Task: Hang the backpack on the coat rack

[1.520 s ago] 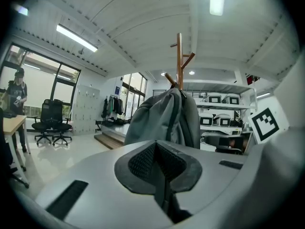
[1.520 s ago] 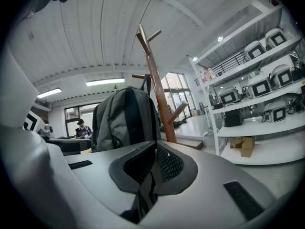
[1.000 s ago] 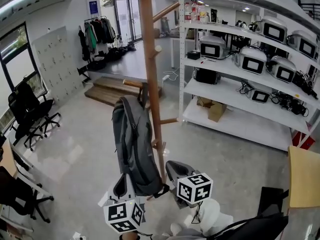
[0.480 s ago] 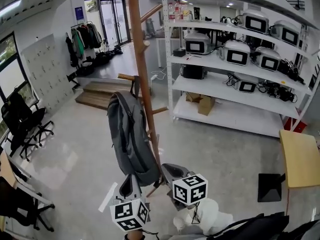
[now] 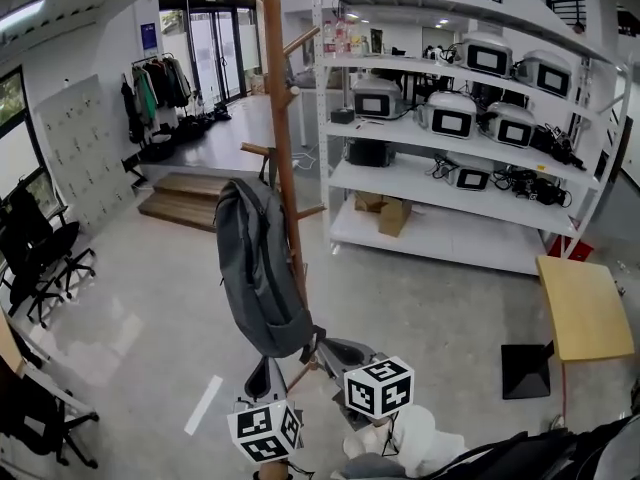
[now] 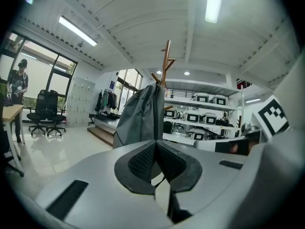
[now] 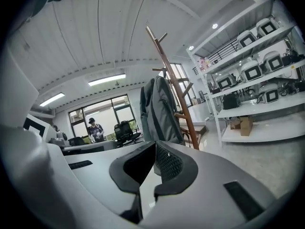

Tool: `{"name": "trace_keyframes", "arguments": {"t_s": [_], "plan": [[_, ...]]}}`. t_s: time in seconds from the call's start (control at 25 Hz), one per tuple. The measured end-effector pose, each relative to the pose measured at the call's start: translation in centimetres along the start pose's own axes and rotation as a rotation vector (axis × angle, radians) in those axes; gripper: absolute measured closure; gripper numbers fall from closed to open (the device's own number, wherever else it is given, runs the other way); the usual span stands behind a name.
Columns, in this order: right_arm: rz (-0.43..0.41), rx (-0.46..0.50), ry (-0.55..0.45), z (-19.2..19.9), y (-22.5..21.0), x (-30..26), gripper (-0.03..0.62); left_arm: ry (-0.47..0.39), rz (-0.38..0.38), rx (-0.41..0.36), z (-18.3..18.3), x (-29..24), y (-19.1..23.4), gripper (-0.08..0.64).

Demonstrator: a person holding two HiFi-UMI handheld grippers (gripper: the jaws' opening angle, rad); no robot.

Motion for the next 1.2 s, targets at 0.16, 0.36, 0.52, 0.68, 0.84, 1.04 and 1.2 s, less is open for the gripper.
{"name": "trace_keyframes", "arguments": {"t_s": [0.16, 0.36, 0.52, 0.68, 0.84, 1.04, 1.2], "plan": [[-0.001, 0.041, -0.002, -0.1, 0.7, 0.7, 0.577, -0.005, 0.004, 0.008, 0.2, 1.1, -0.7, 0.557], [-0.024, 0.043, 0.009, 0.2, 0.8, 0.8, 0.577, 0.001, -0.015, 0.008, 0.4, 1.8, -1.5, 0.557], [-0.040, 0.042, 0.011, 0.2, 0.5, 0.8, 0.577, -0.007, -0.028, 0.001, -0.1, 1.9, -1.9, 0.557], [-0.050, 0.043, 0.004, -0.2, 0.3, 1.0, 0.578, -0.011, -0.036, -0.009, -0.4, 1.8, -2.2, 0.557], [-0.055, 0.063, 0.004, -0.8, 0.2, 1.3, 0.578, -0.021, -0.039, -0.006, -0.8, 1.7, -2.6, 0.557], [-0.052, 0.102, 0.021, -0.6, 0.3, 1.9, 0.580, -0.026, -0.035, -0.012, -0.8, 2.0, -3.1, 0.557], [-0.052, 0.106, 0.022, -0.4, 0.6, 2.1, 0.580, -0.023, -0.038, -0.014, -0.7, 2.3, -3.1, 0.557]]}}
Point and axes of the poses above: the fingertips, and each gripper's own axes: x backward along the fingers, y to its left, z out of its underside, the point moved 7 cm from there along x, backward along the fingers, and after that the axes turned 10 degrees about -z, right-handed, at the moved point
